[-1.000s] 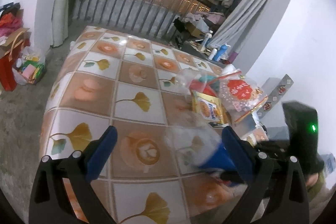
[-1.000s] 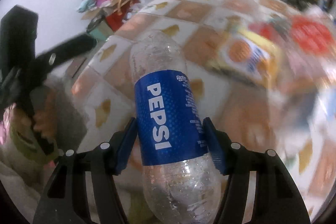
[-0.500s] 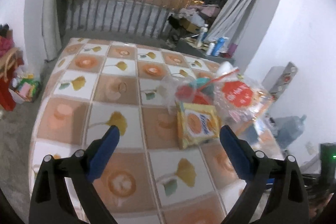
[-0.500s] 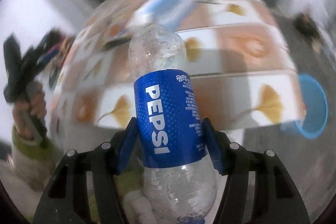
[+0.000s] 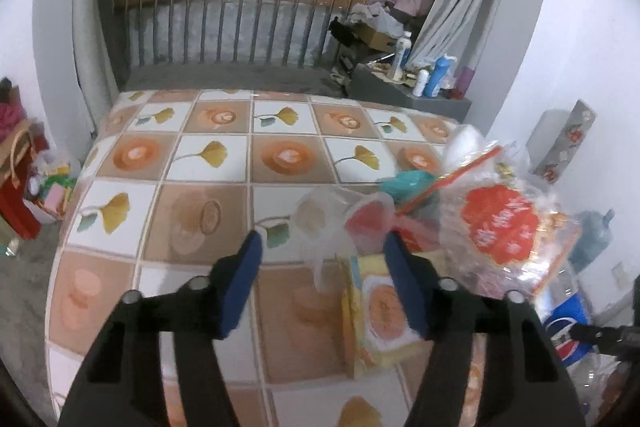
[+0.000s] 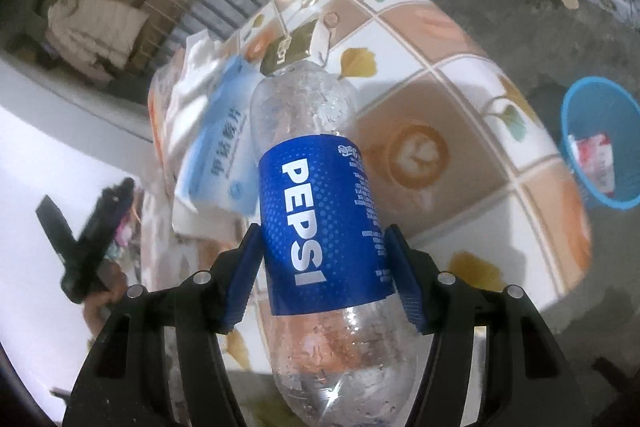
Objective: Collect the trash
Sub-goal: 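Lift the Pepsi bottle with the right gripper while the left gripper grasps the clear plastic bowl rim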
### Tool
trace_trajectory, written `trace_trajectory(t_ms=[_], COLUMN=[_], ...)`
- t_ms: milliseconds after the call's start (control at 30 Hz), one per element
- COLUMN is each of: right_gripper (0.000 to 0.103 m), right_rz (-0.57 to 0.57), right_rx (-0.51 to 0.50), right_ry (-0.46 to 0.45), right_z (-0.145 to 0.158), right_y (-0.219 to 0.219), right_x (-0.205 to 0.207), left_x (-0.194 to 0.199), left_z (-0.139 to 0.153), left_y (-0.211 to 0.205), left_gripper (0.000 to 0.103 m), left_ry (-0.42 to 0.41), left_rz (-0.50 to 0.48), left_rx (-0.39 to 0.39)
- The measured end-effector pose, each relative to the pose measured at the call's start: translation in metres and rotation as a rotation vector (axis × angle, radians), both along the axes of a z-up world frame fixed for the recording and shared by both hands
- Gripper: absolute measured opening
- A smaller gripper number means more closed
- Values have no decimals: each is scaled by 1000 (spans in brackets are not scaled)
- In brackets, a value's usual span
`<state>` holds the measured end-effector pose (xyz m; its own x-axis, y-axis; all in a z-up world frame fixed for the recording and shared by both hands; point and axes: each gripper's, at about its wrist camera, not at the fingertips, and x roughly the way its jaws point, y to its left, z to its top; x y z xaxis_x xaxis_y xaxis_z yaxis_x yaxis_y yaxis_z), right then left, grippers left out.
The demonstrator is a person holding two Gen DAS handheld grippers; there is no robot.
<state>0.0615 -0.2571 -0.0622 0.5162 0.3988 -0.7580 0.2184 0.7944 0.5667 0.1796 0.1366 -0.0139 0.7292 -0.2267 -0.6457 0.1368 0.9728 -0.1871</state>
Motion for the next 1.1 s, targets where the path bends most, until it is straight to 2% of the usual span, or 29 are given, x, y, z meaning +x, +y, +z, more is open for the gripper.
trace_trajectory(t_ms=[167,233,300,433,600,900,1100], right_gripper=[58,58,58,58,57,57,57], right_rz=[-17,-27,-31,-33,-35,-42,-51], right_rx=[17,16,11,-3,-1,-2,7], right_ry=[-6,-14,-20,-27,-38,-59,-91], right_z=[0,6,8,13,13,20,28], right_y=[3,2,1,-1,-2,-3,-9], right_x=[10,3,3,-3,-2,-3,-10], left_x=[22,27,29,28,25,10,-19], left_z=[-15,-19,-20,-19,-11,18,45], left_y=[-5,-3,0,5,17,48,54], left_gripper=[38,25,16,9,6,5,5], left_ry=[41,49,45,21,-30,-143,-199], left_rz=[-4,0,9,27,72,186,181], left_rx=[39,34,25,18,6,-20,-44])
